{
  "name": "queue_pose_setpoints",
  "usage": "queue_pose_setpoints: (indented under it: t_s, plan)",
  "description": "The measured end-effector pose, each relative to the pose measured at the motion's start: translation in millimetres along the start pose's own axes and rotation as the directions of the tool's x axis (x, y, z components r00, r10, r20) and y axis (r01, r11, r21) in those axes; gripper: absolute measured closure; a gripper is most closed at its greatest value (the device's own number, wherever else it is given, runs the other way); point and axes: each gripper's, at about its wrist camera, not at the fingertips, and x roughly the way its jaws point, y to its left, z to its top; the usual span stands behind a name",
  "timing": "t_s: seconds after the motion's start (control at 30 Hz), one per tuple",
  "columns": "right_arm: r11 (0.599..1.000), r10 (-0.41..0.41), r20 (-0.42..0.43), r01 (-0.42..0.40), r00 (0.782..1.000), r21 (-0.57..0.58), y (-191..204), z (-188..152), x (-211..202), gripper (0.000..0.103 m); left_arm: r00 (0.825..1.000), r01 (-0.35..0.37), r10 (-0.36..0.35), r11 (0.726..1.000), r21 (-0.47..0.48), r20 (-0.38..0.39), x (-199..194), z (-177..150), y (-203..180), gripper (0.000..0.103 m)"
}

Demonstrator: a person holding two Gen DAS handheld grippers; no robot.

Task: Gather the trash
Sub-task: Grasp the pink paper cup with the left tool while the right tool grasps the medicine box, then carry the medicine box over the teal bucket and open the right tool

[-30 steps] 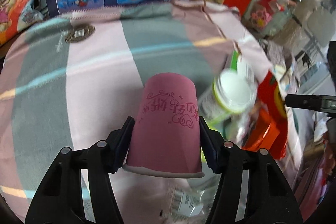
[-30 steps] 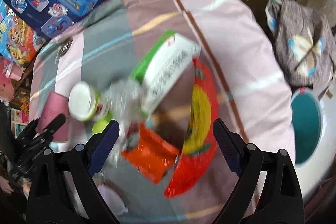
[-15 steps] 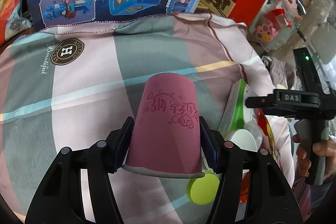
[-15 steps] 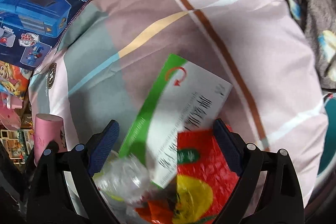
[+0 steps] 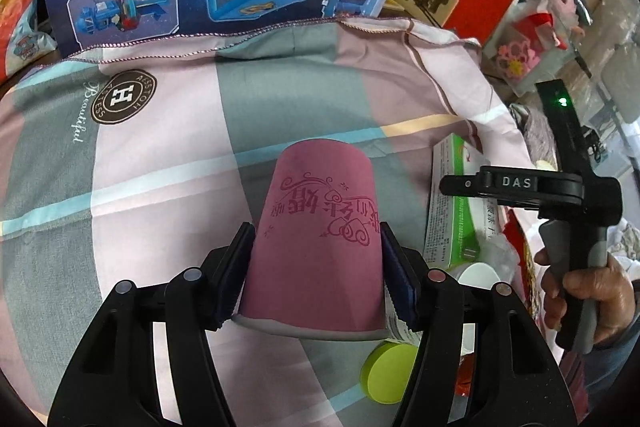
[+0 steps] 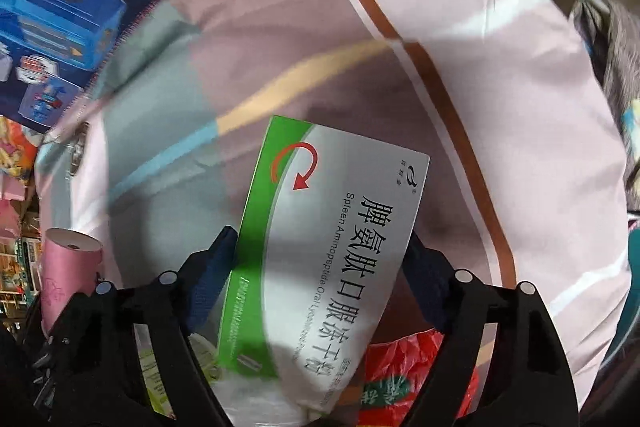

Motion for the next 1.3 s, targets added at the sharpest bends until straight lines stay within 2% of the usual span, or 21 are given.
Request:
queue_pose_setpoints:
  t_s: [0.13,0.3,0.43,0.57,0.8,0.97,1.3]
  plan:
    - [0.999,0.034,0.108,-0.032,0.994,-0.018,5.3,6.8,-32.8,0.028,0.999,-0.001,0.002,1.0,-0.015,0.034,-14.5,4.1,-1.3,0.041]
    - [0.997,0.076,0.236,-0.072,0.969,-0.022,0.2,10.4,-90.6,0.028,0.995,0.007,-0.007,1.0,0.0,0.098,-45.2,9.5,-15.8,0.041]
    - [0.995,0.1,0.297,-0.089,0.95,-0.049,-8.4,4.5,-134.0,0.028,0.988,0.026,-0.031,0.999,0.034,0.15,-71.0,11.7,-37.7,0.041]
    - [0.994,0.104,0.329,-0.085,0.939,-0.072,-13.5,-15.3,-162.4,0.028,0.98,0.046,-0.063,0.994,0.094,0.186,-94.3,4.7,-70.2,0.041]
    - [0.996,0.093,0.35,-0.092,0.932,-0.02,-75.4,-70.0,-198.3,0.028,0.98,0.09,-0.12,0.979,0.181,0.158,-101.4,-22.6,-132.0,0.041]
    - [0.993,0.072,0.375,-0.103,0.924,0.061,-139.8,-106.7,-216.8,0.028,0.983,0.123,-0.153,0.961,0.247,0.106,-93.0,-47.4,-181.7,0.041]
    - [0.969,-0.026,0.439,-0.085,0.898,0.233,-277.1,-164.2,-249.9,0.028,0.976,0.203,-0.22,0.904,0.376,0.003,-65.4,-73.4,-292.3,0.041]
